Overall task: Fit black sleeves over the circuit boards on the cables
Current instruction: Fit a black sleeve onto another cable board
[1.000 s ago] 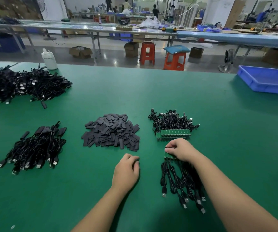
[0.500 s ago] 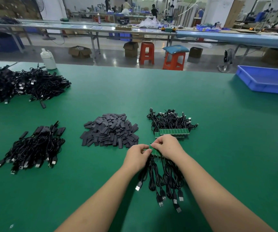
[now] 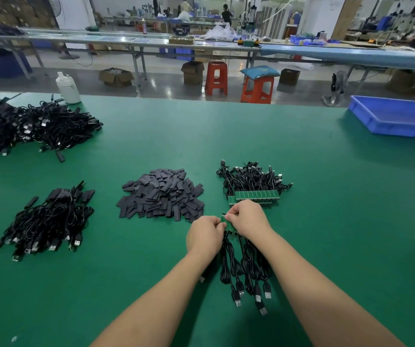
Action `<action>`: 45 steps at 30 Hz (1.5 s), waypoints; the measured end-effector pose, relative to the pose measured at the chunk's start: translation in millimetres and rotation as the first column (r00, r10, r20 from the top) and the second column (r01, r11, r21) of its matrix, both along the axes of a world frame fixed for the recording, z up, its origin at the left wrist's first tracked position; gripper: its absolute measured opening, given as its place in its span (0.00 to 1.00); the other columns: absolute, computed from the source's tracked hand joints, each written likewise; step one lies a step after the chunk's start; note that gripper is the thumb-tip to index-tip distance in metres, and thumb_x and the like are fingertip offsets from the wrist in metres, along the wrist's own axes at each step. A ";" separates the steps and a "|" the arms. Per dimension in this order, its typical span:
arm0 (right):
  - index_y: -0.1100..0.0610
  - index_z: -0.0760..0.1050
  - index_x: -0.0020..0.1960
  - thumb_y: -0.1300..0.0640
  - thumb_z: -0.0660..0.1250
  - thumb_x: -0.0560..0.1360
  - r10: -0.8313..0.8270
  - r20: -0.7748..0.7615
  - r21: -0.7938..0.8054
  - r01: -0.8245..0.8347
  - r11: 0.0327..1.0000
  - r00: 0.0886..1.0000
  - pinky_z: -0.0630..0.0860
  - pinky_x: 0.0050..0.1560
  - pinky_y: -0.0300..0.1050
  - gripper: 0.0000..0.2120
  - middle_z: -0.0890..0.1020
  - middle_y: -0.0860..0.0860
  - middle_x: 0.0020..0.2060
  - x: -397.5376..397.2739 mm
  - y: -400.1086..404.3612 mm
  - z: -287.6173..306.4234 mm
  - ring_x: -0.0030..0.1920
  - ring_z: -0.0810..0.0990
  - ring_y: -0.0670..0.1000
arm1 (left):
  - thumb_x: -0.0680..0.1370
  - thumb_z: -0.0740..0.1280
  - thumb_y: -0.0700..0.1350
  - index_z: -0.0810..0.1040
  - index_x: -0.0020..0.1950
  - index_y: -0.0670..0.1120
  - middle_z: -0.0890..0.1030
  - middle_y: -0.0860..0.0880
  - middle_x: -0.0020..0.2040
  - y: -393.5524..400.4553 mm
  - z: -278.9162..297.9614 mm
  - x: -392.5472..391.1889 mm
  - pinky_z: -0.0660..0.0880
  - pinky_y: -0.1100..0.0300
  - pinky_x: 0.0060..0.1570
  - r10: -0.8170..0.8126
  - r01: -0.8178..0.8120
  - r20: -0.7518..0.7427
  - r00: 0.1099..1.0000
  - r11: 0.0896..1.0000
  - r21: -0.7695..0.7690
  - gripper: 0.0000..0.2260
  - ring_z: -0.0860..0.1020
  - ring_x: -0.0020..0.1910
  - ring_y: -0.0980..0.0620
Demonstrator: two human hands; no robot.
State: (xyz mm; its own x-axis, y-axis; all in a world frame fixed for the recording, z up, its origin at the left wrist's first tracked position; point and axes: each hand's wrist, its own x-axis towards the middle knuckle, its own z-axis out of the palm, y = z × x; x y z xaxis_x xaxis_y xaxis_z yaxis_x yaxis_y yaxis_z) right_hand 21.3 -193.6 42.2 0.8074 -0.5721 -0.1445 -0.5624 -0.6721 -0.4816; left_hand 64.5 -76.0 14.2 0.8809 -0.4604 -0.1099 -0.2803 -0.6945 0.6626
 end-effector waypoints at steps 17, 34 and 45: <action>0.48 0.80 0.52 0.52 0.60 0.83 -0.070 -0.009 -0.154 0.068 0.986 0.997 0.62 0.59 0.48 0.10 0.80 0.43 0.39 -7.7 -25.4 -21.1 0.43 0.76 0.49 | 0.81 0.64 0.41 0.79 0.41 0.42 0.85 0.47 0.39 18.0 -3.2 9.6 0.79 0.61 0.41 0.016 -0.185 -0.333 0.943 0.856 -0.483 0.10 0.83 0.37 0.53; 0.55 0.79 0.61 0.26 0.58 0.73 -0.153 0.030 -0.261 0.155 0.953 0.988 0.67 0.60 0.54 0.35 0.80 0.52 0.55 -19.6 -40.0 -38.7 0.59 0.76 0.54 | 0.83 0.60 0.37 0.76 0.49 0.38 0.83 0.44 0.41 37.7 -0.4 -2.3 0.81 0.53 0.53 -0.429 0.038 -0.450 0.783 0.756 -0.653 0.07 0.84 0.51 0.44; 0.55 0.79 0.54 0.37 0.61 0.76 -0.147 0.120 -0.234 0.171 0.957 0.982 0.67 0.59 0.54 0.23 0.77 0.49 0.47 -20.2 -54.9 -26.9 0.55 0.75 0.54 | 0.83 0.61 0.42 0.74 0.43 0.46 0.82 0.49 0.38 35.1 -10.8 0.1 0.72 0.65 0.28 -0.350 0.217 -0.307 0.885 0.894 -0.393 0.09 0.84 0.34 0.47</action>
